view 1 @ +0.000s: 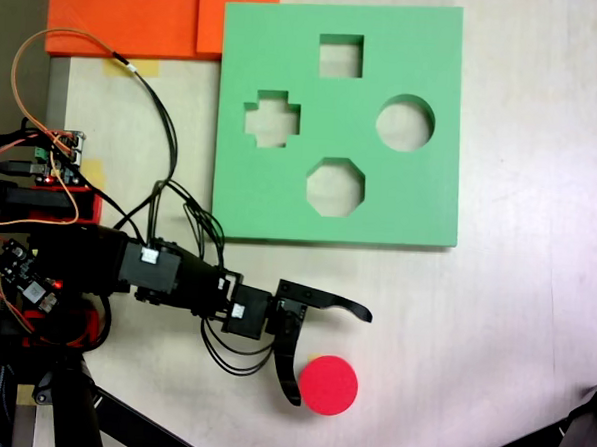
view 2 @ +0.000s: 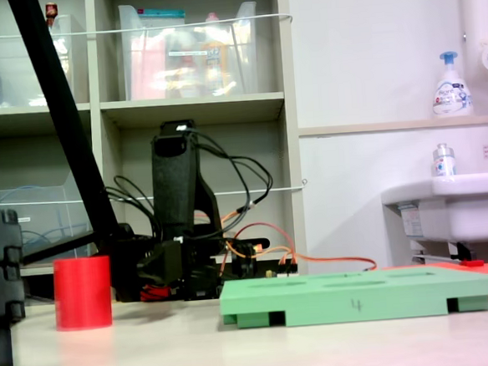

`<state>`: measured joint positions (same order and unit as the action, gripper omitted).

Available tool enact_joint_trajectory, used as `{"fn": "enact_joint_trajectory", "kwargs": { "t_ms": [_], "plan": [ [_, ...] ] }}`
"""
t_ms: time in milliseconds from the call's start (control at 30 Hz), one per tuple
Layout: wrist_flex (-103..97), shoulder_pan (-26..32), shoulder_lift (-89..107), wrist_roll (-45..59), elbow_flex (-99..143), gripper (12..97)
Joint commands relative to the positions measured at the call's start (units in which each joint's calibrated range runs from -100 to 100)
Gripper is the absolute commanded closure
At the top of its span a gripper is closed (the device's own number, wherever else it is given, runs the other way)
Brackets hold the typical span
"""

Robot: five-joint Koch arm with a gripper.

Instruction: Put the cylinder block into the corresponding hole

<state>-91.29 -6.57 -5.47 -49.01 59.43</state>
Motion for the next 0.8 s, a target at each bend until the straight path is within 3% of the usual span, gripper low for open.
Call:
{"fn": "enact_joint_trajectory", "kwargs": {
  "t_ms": [0, 767],
  "plan": [
    [-3.8, 0.05, -0.95, -0.34, -2.6, 17.6],
    [-4.38, -0.73, -2.49, -0.34, 0.19, 17.5]
  ]
}}
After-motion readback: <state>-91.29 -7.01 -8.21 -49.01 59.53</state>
